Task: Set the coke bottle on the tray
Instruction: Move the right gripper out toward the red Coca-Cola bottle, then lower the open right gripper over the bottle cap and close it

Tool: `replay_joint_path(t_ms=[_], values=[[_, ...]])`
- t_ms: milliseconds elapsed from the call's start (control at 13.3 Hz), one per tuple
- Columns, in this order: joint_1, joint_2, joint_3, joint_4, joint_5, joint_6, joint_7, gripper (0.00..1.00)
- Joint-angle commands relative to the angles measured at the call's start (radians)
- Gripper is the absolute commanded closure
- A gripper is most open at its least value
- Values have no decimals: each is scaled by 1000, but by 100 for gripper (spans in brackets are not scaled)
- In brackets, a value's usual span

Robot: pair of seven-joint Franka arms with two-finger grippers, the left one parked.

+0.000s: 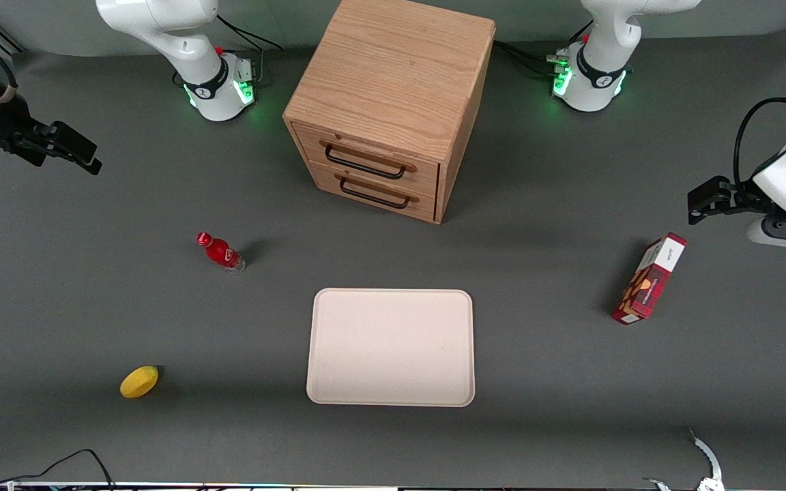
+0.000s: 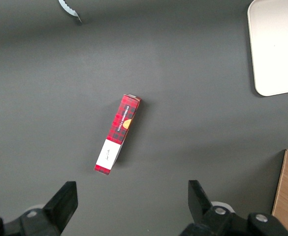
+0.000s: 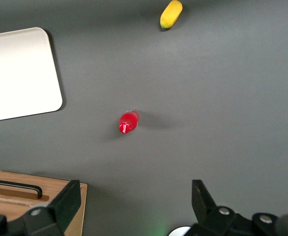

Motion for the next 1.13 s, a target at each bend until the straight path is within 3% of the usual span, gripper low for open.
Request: replay_joint_path(t_ms=[0, 301, 527, 677, 1054], values=[[-10, -2, 6, 20, 1, -34, -22, 0], [2, 8, 9, 31, 13, -34, -21, 0], [2, 82, 70, 31, 20, 12, -5, 0], [-5, 166, 70, -12, 67, 90, -5, 0], [1, 195, 72, -340, 64, 439, 56, 0]])
